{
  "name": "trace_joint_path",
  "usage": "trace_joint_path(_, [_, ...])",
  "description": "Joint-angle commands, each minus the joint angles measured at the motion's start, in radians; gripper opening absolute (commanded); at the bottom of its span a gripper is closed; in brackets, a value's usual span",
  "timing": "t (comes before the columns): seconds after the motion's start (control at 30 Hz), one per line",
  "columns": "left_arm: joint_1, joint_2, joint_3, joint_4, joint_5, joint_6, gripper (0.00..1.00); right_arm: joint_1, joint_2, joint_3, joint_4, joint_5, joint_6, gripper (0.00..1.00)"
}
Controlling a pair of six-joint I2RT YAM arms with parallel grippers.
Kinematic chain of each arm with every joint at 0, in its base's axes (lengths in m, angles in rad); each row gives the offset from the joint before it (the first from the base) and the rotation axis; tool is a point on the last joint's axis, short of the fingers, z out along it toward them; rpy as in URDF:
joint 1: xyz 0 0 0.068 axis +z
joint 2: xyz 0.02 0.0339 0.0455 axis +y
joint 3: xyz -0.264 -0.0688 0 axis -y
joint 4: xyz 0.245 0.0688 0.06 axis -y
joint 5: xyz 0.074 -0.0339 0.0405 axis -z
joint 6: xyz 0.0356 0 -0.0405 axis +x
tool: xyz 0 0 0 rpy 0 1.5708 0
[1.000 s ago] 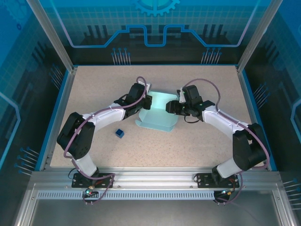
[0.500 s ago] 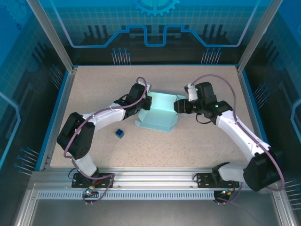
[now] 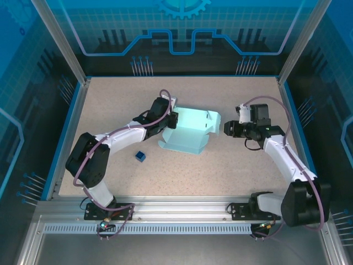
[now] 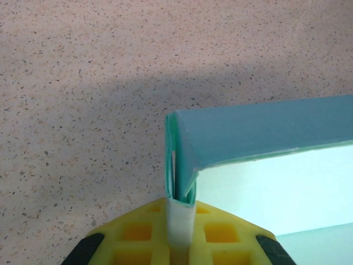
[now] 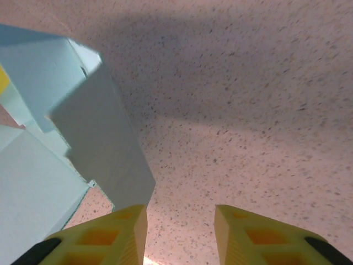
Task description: Fold the paper box
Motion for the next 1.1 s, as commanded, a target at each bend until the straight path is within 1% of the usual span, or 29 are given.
trace_joint_path(0.0, [-0.005, -0.038, 0.007, -0.009, 0.03, -0.028, 0.03, -0.004, 0.042, -0.028, 0.104, -0.12, -0.008, 0.37])
trace_joint_path(0.13, [-0.005, -0.038, 0.006, -0.008, 0.042, -0.03, 0.03, 0.032, 0.086, -0.019, 0.156, -0.18, -0.012, 0.39])
trace_joint_path(0.33, [-0.006, -0.037, 0.009, -0.007, 0.058, -0.027, 0.03, 0.074, 0.128, 0.011, 0.187, -0.22, -0.026, 0.45])
trace_joint_path(0.5, [-0.007, -0.038, 0.008, -0.005, 0.064, -0.027, 0.03, 0.089, 0.147, 0.054, 0.189, -0.235, -0.048, 0.51])
trace_joint_path(0.63, [-0.008, -0.037, 0.007, -0.004, 0.075, -0.024, 0.03, 0.1, 0.168, 0.078, 0.18, -0.239, -0.072, 0.53])
trace_joint_path(0.93, [-0.016, -0.032, 0.008, 0.006, 0.096, -0.019, 0.03, 0.117, 0.227, 0.148, 0.171, -0.234, -0.116, 0.4])
trace_joint_path(1.07, [-0.018, -0.029, 0.007, 0.007, 0.1, -0.014, 0.03, 0.118, 0.24, 0.163, 0.191, -0.228, -0.108, 0.4])
